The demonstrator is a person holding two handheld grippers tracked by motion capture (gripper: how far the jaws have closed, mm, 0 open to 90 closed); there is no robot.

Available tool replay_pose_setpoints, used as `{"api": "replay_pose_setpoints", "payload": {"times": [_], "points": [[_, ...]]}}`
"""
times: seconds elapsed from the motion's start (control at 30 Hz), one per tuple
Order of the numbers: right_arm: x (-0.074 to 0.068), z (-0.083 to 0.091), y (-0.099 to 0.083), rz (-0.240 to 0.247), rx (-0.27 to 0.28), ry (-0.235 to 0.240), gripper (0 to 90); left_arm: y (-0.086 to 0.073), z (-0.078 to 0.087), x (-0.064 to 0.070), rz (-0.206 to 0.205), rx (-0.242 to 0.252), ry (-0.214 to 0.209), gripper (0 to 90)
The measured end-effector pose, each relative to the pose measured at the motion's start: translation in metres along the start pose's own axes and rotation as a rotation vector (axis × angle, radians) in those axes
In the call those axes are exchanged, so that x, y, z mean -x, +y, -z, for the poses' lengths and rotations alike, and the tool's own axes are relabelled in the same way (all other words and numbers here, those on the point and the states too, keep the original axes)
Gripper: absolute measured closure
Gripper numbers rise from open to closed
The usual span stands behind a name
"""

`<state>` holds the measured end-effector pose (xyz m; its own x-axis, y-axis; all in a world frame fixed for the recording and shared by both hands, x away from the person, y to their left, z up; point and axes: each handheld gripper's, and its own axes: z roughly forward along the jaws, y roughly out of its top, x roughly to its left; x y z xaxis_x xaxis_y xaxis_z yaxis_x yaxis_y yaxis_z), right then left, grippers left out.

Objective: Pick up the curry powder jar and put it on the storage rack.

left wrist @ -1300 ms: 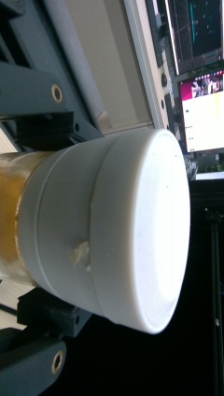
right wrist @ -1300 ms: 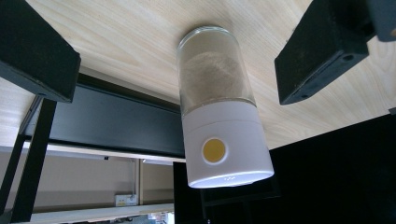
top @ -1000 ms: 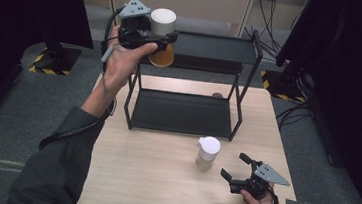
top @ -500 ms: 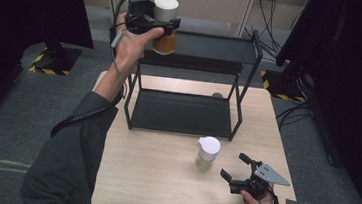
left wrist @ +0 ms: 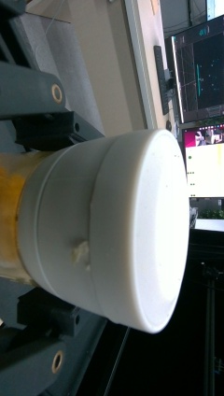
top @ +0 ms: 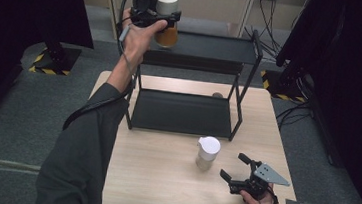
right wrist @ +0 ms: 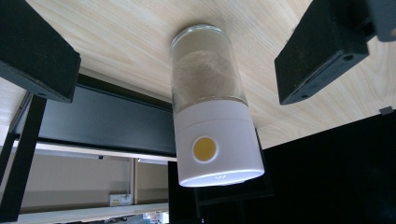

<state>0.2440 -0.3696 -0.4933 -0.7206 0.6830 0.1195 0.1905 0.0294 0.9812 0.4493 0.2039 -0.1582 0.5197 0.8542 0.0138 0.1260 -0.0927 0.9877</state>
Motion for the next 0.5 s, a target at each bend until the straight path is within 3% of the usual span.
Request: {"api": "replay_pose_setpoints", "payload": {"times": [0.23,0.5], "points": [[0.000,-0.001,0.000,0.002,0.000,0.004,0.6,-0.007,-0.009,-0.002,0.026,0.000,0.015,35.5],[0.000,-0.001,0.000,0.000,0.000,0.006,0.7,-0.013,-0.017,-0.002,0.022,-0.004,0.028,35.5]]}}
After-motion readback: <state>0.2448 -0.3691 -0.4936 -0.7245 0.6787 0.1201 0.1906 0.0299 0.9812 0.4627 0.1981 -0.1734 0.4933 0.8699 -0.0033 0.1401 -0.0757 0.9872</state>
